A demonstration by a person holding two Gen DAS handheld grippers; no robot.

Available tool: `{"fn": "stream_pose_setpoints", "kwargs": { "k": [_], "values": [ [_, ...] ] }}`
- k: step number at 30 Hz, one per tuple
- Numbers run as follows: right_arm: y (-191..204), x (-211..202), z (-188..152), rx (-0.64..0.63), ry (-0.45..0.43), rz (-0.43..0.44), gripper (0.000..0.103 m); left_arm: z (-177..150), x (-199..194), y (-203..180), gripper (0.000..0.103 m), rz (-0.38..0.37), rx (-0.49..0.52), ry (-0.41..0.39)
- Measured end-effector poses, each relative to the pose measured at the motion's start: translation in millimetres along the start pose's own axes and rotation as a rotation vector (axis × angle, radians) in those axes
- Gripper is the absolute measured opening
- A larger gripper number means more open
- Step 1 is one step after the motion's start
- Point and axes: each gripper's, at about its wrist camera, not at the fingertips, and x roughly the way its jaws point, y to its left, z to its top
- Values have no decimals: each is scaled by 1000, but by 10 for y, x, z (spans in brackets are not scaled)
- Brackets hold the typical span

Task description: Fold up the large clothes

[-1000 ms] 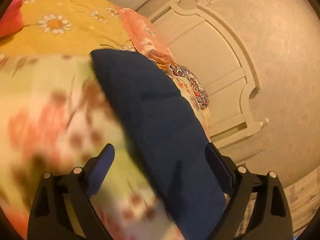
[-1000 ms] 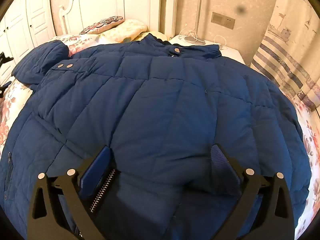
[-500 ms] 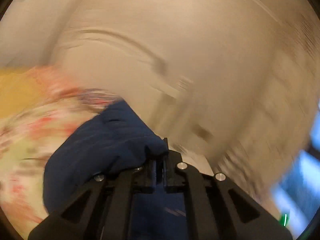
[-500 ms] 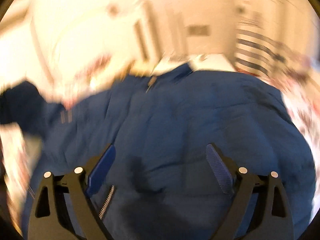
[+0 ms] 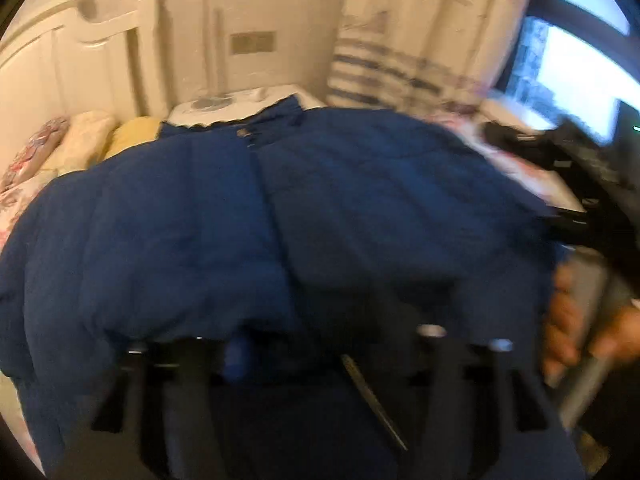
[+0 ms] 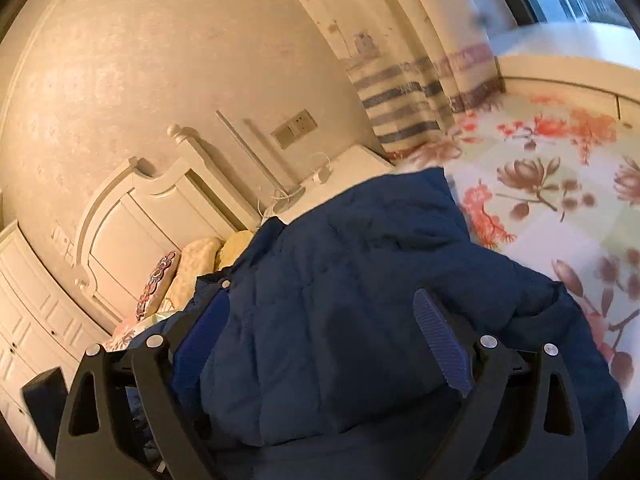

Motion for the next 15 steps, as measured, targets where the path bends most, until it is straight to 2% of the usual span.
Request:
{"fn": "stream_pose_setpoints", "kwargs": {
  "k": [1, 3, 4, 6, 7, 9, 10, 12, 14, 15],
  "values": [
    [1, 2, -7, -2, 1, 0, 91, -36, -158, -62, 63, 41, 31, -47],
    [13, 11, -9, -11, 9, -1, 91, 4, -477, -108, 73, 76, 36, -157],
    [9, 12, -12, -15, 13, -4, 91, -38, -743, -37, 78, 62, -17, -251],
    [17, 21, -23, -24, 20, -5, 91, -137, -1101, 194, 101, 90, -159, -381],
    [30, 18, -31, -29, 21, -6, 91, -260, -1277, 458, 101, 139, -286, -428],
    [50, 24, -45, -43, 25, -7, 91, -429, -1356, 864, 99, 232, -494, -401],
    [67, 33, -56, -52, 30, -9, 91, -596, -1350, 1174, 96, 275, -653, -338],
    [109, 71, -74, -75, 44, -17, 91, -833, -1322, 1519, 75, 238, -818, -276],
    [146, 103, -85, -95, 58, -18, 91, -936, -1282, 1675, 74, 245, -869, -223],
    [158, 117, -89, -100, 65, -17, 91, -953, -1257, 1695, 74, 256, -860, -205]
  ]
}}
